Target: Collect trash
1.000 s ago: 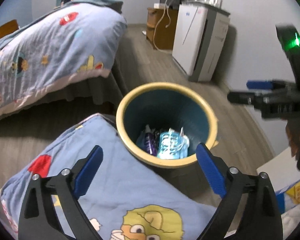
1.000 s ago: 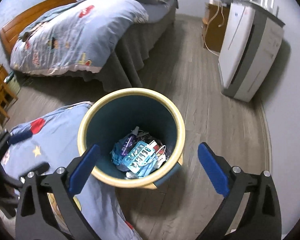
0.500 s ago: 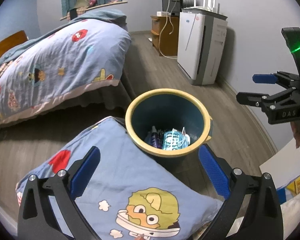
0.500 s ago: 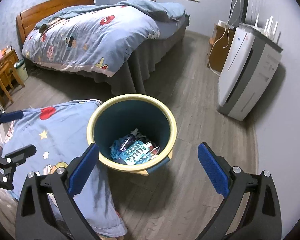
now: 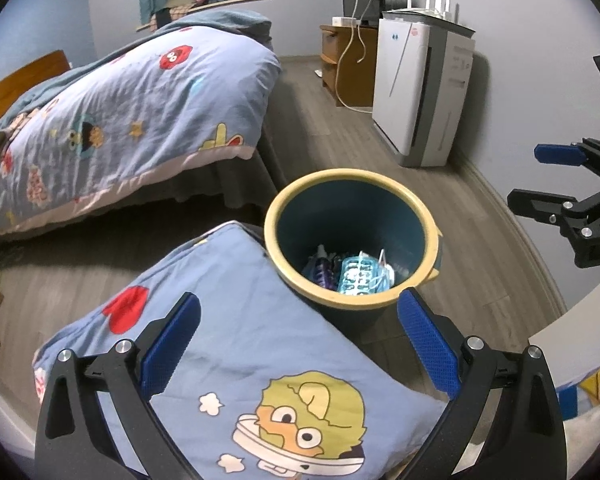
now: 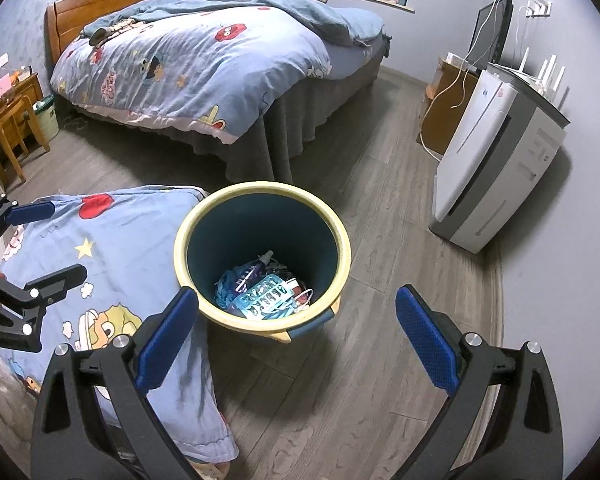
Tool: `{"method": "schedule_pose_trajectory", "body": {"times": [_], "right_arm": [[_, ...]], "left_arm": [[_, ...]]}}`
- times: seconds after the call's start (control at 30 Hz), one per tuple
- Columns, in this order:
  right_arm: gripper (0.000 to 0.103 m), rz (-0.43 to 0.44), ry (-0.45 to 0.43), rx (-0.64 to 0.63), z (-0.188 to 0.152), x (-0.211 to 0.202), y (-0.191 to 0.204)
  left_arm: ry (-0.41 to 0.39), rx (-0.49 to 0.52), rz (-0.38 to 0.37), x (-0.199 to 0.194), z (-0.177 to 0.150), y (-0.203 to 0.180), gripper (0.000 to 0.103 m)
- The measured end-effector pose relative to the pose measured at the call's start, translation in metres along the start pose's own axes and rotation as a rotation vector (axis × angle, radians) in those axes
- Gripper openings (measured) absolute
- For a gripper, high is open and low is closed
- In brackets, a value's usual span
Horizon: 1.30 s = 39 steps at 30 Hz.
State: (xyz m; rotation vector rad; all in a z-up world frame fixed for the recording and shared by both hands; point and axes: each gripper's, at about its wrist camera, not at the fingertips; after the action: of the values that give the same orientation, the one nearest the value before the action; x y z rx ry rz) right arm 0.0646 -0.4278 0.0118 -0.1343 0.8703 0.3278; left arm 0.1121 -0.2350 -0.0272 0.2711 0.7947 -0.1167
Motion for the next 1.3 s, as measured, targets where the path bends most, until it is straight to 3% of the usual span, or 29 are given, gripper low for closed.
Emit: {"method": "schedule_pose_trajectory", "body": {"times": [1.3], "right_arm": [[0.097,-0.013,0.024,-0.014,-0.0030,0.0033,0.0052]], "left_arm": [[-0.002,0.007,0.000,-0.0006,-0.0019,0.0009,0.098]]}}
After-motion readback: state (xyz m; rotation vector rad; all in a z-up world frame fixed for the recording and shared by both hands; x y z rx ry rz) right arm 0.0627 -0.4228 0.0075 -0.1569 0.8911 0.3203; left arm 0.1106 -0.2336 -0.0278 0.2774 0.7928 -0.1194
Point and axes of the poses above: each gripper's, at about its wrist camera, not at the fingertips, and x roughly the way its jaws point, y to its left, z to its top, and after that the axes turned 12 degrees about z, right-handed
